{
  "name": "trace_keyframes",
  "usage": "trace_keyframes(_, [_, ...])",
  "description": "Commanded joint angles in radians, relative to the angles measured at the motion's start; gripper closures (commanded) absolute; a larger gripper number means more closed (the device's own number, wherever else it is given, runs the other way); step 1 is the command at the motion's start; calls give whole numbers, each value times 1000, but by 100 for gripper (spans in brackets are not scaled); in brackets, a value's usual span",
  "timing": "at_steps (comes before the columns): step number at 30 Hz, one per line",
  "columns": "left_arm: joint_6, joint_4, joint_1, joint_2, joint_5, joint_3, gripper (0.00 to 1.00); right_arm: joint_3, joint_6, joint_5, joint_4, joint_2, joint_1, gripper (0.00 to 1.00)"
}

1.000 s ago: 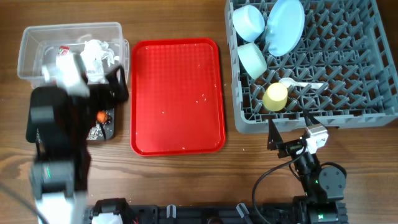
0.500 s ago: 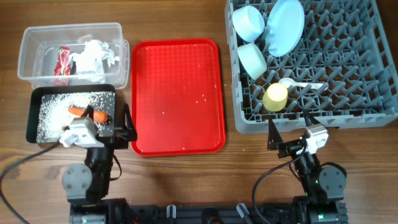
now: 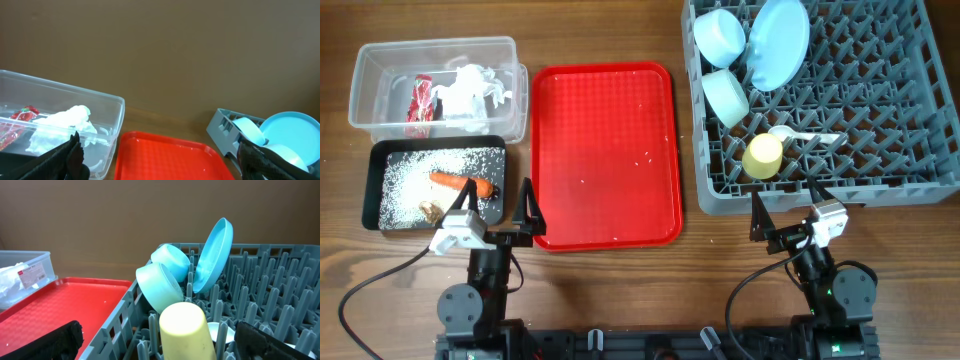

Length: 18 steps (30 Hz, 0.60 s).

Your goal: Sort waste into correct bins and load items into the dishwasher rack

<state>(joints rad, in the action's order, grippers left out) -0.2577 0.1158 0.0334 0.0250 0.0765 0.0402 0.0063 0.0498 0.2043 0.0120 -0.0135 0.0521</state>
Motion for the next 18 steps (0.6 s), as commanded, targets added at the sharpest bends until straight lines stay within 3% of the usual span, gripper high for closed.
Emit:
trace_keyframes(1, [-12,24,-5,-15,-20,-34,0,-1,-13,6,4,10,7,0])
trace_keyframes(18, [-12,-192,-5,-22,-37,-34,0,-1,-13,6,4,10,7,0])
